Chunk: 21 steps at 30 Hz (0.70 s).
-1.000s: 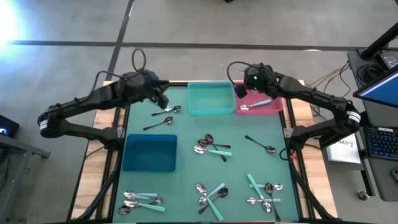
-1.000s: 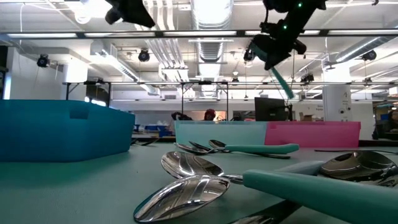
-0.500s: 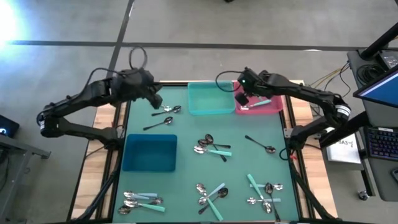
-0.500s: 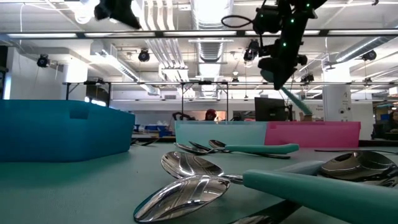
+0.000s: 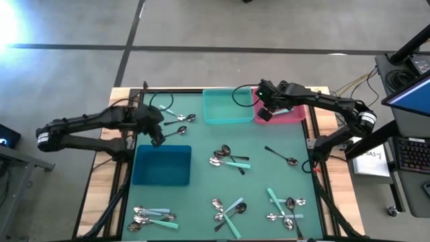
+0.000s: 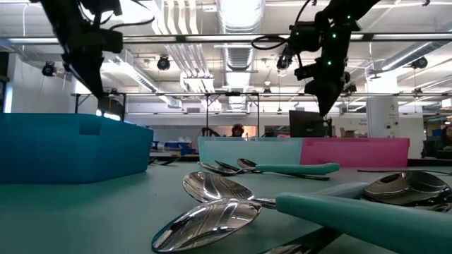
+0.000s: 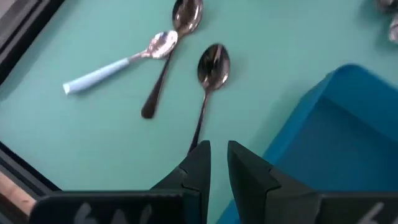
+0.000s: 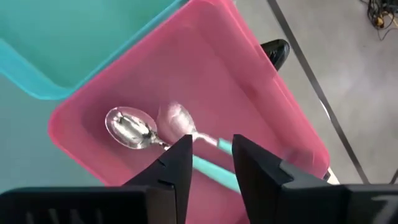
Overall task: Sort silverware by color (type)
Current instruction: Put the top left green spoon into the red bin
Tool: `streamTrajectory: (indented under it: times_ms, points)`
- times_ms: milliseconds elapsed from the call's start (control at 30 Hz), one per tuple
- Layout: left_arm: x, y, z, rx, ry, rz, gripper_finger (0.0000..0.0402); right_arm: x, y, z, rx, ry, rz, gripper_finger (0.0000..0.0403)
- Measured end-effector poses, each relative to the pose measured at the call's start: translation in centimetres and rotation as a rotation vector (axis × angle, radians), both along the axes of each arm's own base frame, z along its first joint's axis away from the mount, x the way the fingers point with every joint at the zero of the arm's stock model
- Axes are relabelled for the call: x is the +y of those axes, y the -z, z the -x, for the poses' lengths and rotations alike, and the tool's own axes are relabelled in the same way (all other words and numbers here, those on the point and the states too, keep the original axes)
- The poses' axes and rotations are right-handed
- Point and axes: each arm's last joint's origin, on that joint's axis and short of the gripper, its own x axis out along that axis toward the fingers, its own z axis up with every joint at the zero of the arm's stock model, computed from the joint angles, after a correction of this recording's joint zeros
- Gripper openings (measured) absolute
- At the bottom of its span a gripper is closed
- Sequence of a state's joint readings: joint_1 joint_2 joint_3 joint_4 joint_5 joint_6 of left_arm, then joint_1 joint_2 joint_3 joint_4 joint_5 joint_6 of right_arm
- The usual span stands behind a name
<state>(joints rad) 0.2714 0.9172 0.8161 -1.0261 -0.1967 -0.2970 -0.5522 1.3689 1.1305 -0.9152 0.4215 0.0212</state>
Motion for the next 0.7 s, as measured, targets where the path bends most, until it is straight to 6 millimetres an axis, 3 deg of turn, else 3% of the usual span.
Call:
streamTrajectory:
  times_ms: [267, 700]
  points:
    - [0.3, 1.9, -0.9, -0.001, 0.050, -0.028, 0.0052, -0.1, 0.0, -0.1, -0.009, -0.008, 0.008, 0.0107]
    - [2.2, 4.1, -5.4, 0.087, 0.189, -0.118, 0.0149, 0.0, 0.3, 0.0, 0.007, -0.015, 0.000, 0.0105]
